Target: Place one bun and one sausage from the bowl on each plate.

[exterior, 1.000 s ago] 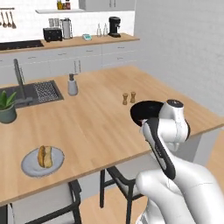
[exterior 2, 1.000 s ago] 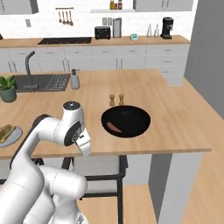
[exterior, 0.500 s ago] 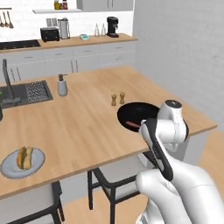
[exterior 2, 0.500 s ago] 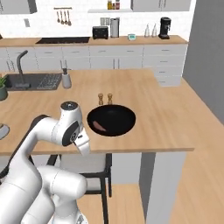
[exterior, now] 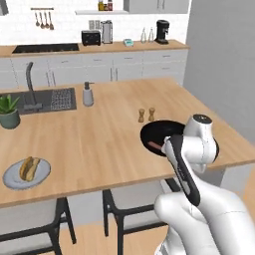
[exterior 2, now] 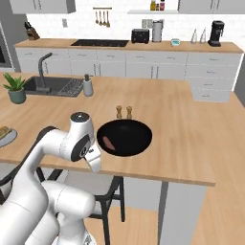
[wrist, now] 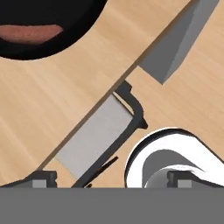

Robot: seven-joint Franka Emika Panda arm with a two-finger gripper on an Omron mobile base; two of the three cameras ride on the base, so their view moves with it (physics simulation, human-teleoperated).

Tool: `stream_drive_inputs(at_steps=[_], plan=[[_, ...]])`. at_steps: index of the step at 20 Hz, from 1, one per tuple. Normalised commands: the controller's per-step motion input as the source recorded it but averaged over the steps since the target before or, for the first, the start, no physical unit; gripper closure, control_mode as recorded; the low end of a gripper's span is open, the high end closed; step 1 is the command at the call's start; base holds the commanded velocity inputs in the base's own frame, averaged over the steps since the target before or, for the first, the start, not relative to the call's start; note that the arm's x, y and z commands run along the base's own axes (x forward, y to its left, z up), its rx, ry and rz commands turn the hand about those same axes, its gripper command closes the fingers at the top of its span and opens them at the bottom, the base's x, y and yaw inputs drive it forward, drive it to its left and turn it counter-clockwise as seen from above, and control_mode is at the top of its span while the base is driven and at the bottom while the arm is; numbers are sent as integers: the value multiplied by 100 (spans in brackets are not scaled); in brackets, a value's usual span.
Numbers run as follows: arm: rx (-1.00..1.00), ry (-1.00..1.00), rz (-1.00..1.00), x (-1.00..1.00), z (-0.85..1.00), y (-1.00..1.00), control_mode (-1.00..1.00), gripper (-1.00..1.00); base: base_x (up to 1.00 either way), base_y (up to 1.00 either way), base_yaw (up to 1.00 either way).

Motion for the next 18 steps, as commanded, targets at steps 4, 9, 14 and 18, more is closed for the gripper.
stream_drive_inputs(at_steps=[4, 9, 14, 18], plan=[[5, 1, 7, 25, 0, -18, -100, -100, 75, -60, 22], [15, 14, 30, 100, 0, -55, -100, -100, 0, 0, 0], [7, 4, 32, 99, 25, -41, -100, -100, 0, 0, 0], [-2, 0, 26, 68, 49, -1, -100, -100, 0, 0, 0]])
